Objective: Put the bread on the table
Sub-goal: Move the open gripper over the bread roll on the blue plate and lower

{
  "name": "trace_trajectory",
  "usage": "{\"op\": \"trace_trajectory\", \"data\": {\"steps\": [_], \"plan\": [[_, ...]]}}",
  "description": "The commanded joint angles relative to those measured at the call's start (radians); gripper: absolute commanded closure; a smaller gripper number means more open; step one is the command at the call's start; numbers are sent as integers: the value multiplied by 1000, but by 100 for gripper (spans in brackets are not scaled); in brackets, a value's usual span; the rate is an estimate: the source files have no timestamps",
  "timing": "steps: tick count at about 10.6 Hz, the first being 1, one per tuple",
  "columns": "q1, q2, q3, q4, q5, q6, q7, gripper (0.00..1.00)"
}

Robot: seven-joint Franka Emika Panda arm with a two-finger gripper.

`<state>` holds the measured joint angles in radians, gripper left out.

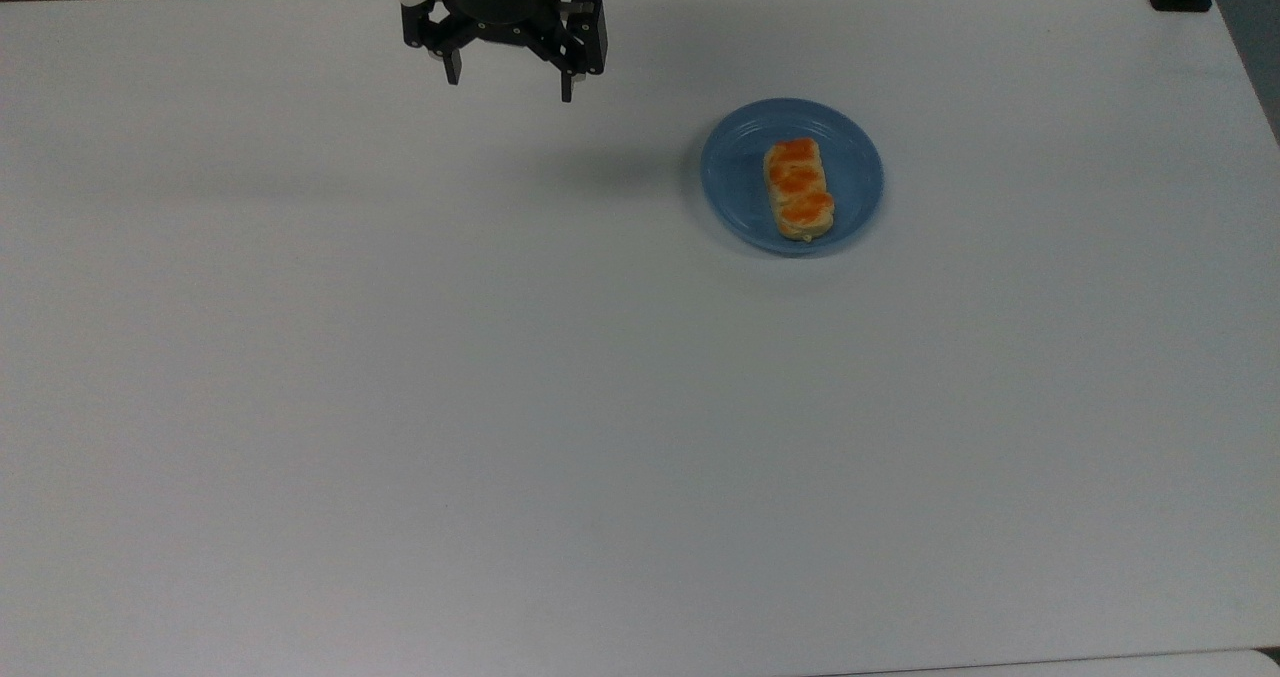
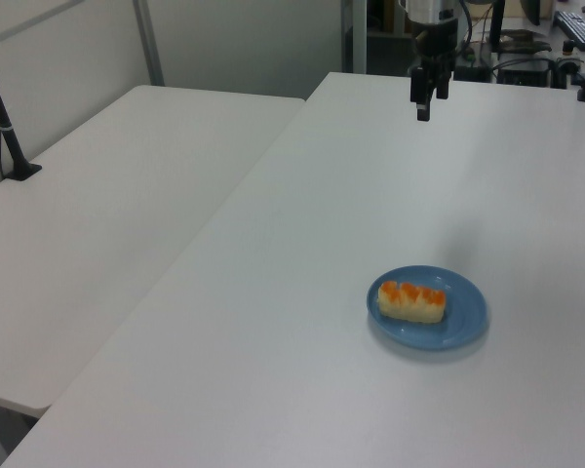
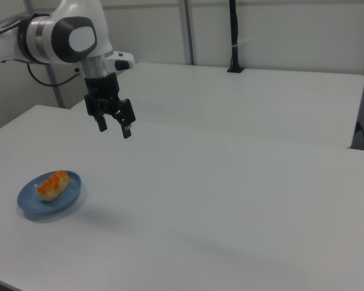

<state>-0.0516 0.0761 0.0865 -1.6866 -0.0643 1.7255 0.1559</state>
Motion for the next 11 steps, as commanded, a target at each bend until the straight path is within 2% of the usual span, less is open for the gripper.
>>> {"op": "trace_trajectory", "data": {"steps": [1, 9, 10, 11], "plan": [[4, -19, -10, 1, -2, -37, -66, 0], [12, -16, -10, 1, 0, -32, -64, 0], [25, -16, -10, 1, 4, -29, -53, 0], [77, -13, -19, 1, 8, -27, -43, 0]]}}
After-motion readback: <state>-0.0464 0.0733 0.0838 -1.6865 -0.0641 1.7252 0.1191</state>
